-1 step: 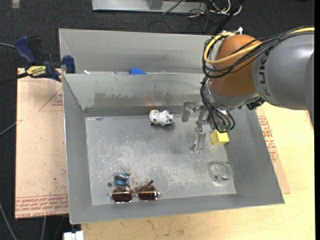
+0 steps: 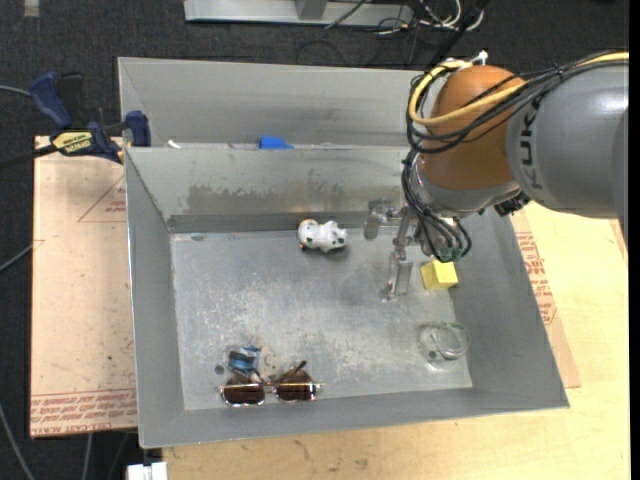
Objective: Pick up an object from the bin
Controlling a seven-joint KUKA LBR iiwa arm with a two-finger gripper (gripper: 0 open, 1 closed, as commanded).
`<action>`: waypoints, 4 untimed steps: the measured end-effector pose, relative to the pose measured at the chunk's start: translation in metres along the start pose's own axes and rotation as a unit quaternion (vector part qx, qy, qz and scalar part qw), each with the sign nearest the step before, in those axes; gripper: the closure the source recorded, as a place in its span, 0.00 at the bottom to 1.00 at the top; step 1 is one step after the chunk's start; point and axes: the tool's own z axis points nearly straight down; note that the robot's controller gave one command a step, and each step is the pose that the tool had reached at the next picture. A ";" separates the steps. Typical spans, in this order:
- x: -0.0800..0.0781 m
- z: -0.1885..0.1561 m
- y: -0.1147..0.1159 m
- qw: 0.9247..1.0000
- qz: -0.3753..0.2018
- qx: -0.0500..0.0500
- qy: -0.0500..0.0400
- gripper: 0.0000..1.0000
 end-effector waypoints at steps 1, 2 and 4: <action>-0.028 0.048 0.045 0.995 0.097 0.000 -0.006 0.00; -0.026 0.040 0.071 1.000 0.021 0.000 -0.001 0.00; -0.040 0.070 0.136 0.996 0.091 0.001 0.003 0.00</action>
Offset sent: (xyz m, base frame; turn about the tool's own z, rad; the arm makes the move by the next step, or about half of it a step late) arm 0.0243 0.0781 -0.0075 -0.1149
